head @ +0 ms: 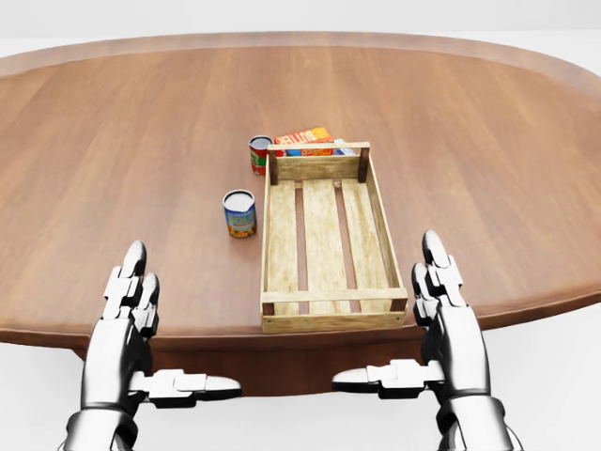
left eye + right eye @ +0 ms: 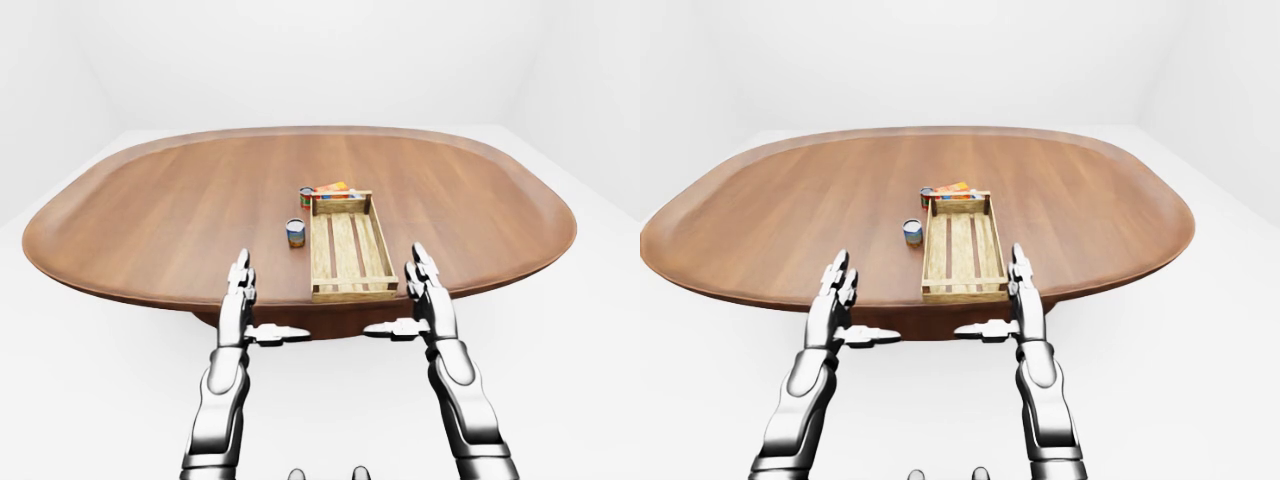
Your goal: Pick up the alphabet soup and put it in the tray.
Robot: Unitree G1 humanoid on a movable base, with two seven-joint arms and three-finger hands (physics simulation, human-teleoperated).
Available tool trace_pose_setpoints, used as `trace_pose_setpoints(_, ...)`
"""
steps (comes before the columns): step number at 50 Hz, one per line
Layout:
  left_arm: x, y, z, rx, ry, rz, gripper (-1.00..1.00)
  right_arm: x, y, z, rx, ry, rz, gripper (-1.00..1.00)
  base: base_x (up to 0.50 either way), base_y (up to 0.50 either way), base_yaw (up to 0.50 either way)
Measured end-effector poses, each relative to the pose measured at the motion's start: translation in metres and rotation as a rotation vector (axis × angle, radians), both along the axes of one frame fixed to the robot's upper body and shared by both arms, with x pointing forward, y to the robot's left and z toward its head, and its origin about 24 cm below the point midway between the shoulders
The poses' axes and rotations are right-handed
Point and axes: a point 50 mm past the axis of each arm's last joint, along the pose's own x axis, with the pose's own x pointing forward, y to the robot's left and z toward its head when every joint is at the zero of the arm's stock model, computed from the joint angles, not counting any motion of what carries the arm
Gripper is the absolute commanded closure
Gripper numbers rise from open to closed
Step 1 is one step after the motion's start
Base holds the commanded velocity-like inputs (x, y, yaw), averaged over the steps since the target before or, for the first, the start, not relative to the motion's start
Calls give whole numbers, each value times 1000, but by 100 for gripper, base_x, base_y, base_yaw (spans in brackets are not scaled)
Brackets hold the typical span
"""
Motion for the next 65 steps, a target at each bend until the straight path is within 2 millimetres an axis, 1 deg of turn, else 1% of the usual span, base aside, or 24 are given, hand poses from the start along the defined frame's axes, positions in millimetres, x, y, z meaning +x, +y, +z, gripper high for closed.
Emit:
trace_pose_setpoints(13, -8, 3, 7, 2, -27, -11, -100, -7, -7, 16, 17, -45, 13, -98, 0, 0, 0)
trace_pose_setpoints(21, -15, 7, 20, 14, -59, -6, -100, -14, -10, 28, 12, -79, 10, -98, 0, 0, 0)
trace_pose_setpoints(27, -20, 13, 33, 21, -86, 11, -100, -22, -13, 43, 6, -141, -2, -98, 0, 0, 0)
trace_pose_setpoints(32, -27, 18, 54, 27, -174, 25, -100, -31, -16, 57, 0, -200, -12, -98, 0, 0, 0)
trace_pose_setpoints(36, -33, 21, 65, 30, -223, 35, -100, -38, -18, 68, -6, -251, -19, -98, 0, 0, 0)
trace_pose_setpoints(45, -44, 27, 84, 37, -306, 58, -100, -53, -21, 90, -26, -345, -37, -98, 0, 0, 0)
trace_pose_setpoints(55, -52, 32, 95, 45, -355, 76, -100, -67, -24, 109, -42, -428, -59, -98, 0, 0, 0)
trace_pose_setpoints(60, -55, 34, 99, 48, -373, 86, -100, -71, -25, 114, -53, -450, -64, -98, 0, 0, 0)
trace_pose_setpoints(65, -57, 36, 101, 50, -379, 95, -100, -74, -25, 117, -65, -461, -67, -98, 41, 0, 0)
